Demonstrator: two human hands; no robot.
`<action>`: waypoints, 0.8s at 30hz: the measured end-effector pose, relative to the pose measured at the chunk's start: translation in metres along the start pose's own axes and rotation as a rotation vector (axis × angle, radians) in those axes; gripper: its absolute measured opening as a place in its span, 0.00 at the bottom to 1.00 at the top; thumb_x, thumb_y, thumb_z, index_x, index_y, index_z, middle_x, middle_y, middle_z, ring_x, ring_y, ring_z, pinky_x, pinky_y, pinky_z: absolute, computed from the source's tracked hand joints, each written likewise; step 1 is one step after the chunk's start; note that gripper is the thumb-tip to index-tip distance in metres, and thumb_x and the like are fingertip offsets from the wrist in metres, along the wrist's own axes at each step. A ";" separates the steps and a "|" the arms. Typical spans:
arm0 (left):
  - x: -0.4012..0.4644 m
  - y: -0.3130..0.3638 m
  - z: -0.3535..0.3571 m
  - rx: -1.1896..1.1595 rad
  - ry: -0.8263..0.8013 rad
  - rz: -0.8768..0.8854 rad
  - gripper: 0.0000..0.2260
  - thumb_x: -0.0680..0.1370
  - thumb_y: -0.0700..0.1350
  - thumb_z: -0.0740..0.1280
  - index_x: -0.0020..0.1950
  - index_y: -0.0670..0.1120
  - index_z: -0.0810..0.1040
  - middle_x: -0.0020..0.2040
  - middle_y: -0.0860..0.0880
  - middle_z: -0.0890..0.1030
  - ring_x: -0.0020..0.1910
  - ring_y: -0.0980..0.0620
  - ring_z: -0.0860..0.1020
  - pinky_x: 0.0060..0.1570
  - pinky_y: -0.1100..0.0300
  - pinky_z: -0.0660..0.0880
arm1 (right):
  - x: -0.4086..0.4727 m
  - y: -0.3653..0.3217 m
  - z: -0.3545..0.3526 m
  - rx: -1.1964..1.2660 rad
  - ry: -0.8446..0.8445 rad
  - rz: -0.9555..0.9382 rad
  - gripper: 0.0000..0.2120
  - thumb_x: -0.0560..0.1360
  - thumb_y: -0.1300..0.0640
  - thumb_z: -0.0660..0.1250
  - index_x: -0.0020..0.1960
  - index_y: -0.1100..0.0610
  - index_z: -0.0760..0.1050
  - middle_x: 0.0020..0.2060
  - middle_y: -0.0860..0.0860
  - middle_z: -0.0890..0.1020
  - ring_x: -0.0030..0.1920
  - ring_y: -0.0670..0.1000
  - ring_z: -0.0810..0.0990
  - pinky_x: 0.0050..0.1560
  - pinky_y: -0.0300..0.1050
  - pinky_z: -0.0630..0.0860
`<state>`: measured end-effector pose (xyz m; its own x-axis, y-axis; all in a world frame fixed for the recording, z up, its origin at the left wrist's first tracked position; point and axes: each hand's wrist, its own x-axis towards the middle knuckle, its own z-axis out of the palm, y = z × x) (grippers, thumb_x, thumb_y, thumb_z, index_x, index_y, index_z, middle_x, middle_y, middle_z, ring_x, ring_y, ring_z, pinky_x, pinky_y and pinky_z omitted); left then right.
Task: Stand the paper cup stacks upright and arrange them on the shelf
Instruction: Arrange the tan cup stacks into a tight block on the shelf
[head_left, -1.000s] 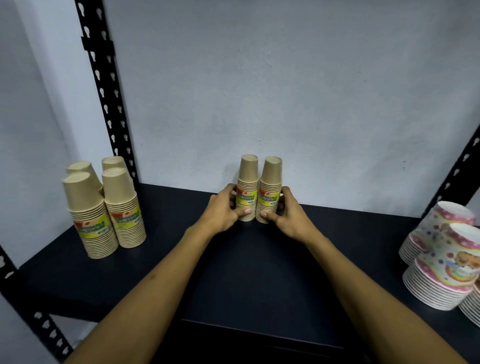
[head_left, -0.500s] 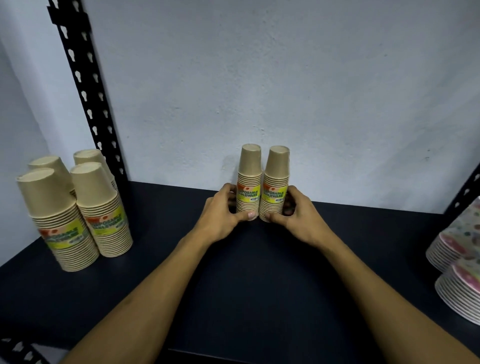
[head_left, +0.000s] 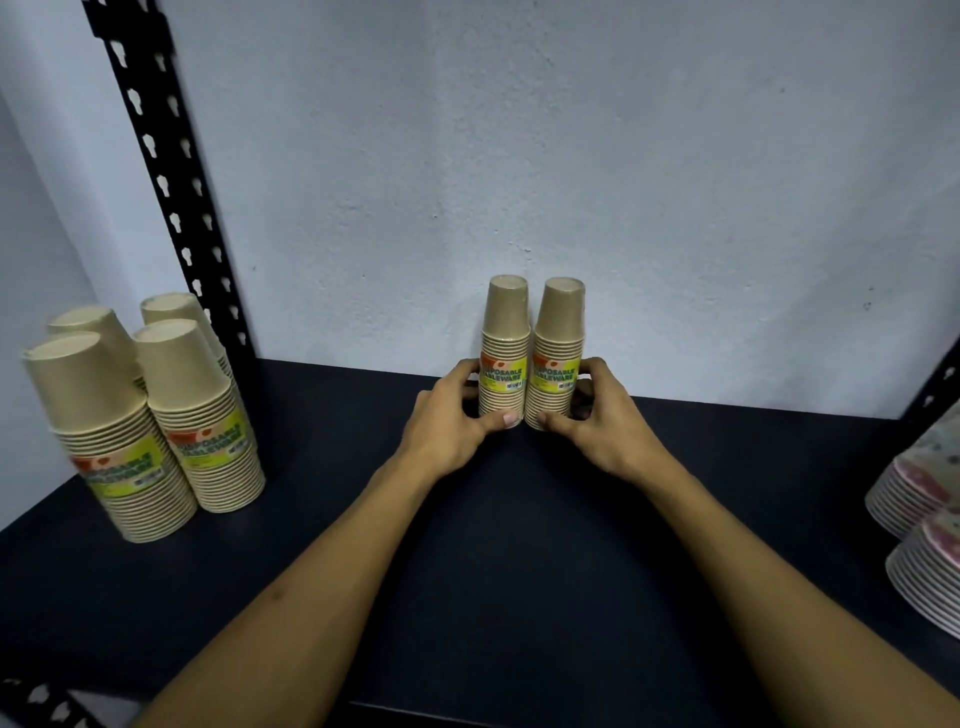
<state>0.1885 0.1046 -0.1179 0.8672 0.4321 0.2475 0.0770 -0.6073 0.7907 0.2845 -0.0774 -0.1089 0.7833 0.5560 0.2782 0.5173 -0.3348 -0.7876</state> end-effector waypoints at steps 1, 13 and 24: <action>0.000 0.000 0.001 0.004 0.005 0.001 0.33 0.71 0.56 0.78 0.73 0.57 0.69 0.64 0.52 0.82 0.67 0.49 0.76 0.66 0.50 0.73 | 0.000 0.000 0.000 -0.005 0.002 0.002 0.29 0.72 0.55 0.77 0.68 0.53 0.65 0.63 0.51 0.80 0.61 0.50 0.80 0.63 0.49 0.77; -0.002 0.000 0.003 0.075 0.064 0.000 0.33 0.70 0.62 0.77 0.72 0.61 0.69 0.64 0.54 0.82 0.67 0.50 0.77 0.62 0.46 0.76 | -0.003 -0.004 -0.002 -0.013 -0.064 0.012 0.30 0.77 0.55 0.72 0.73 0.53 0.62 0.69 0.52 0.76 0.66 0.50 0.76 0.68 0.47 0.73; -0.002 -0.001 0.004 0.101 0.051 -0.004 0.34 0.71 0.63 0.75 0.74 0.60 0.66 0.66 0.53 0.80 0.69 0.48 0.75 0.63 0.46 0.75 | -0.005 -0.005 -0.002 -0.039 -0.070 0.033 0.29 0.78 0.55 0.71 0.74 0.52 0.62 0.69 0.51 0.75 0.62 0.44 0.72 0.62 0.40 0.69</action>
<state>0.1880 0.1018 -0.1215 0.8409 0.4664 0.2745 0.1317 -0.6684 0.7321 0.2784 -0.0801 -0.1052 0.7748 0.5955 0.2124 0.5057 -0.3821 -0.7734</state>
